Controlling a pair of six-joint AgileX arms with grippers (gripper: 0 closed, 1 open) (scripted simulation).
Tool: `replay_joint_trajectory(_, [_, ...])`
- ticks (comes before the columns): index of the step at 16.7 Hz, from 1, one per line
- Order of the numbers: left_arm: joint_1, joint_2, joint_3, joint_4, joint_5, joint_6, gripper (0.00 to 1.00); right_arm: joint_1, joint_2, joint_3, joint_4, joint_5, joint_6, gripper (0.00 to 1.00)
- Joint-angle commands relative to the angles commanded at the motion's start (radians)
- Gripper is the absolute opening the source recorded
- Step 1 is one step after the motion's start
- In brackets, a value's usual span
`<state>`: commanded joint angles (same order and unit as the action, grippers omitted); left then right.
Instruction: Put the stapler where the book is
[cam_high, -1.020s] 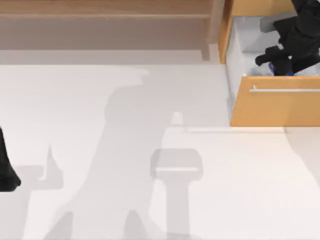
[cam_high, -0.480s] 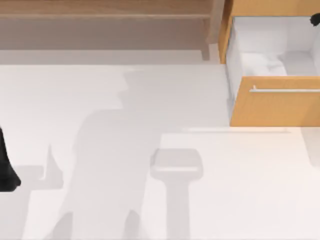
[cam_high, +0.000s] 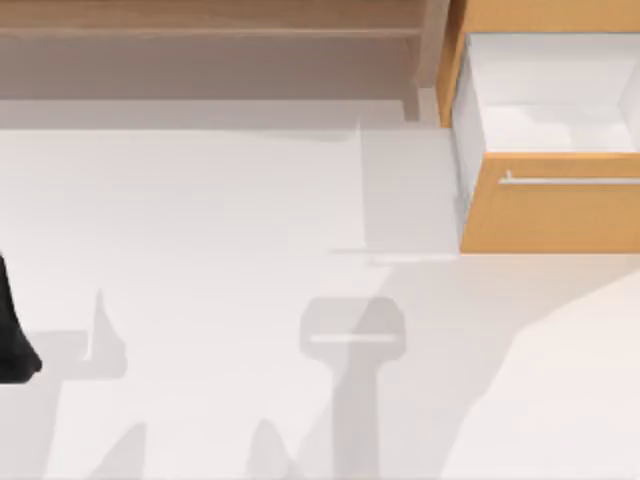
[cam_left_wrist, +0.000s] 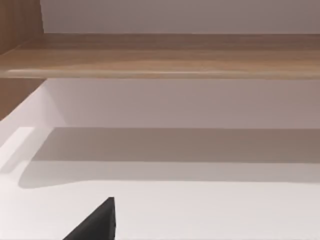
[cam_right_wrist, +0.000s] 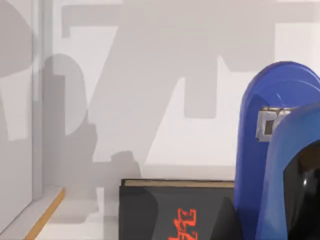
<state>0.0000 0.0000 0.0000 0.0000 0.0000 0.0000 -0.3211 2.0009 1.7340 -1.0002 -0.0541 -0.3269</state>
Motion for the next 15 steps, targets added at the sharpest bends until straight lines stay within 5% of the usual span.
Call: replay_joint_trajectory(15, [0.0,0.0,0.0,0.0,0.0,0.0,1.0,-0.143,-0.028,-0.245,0.013,0.02,-0.109,0.0])
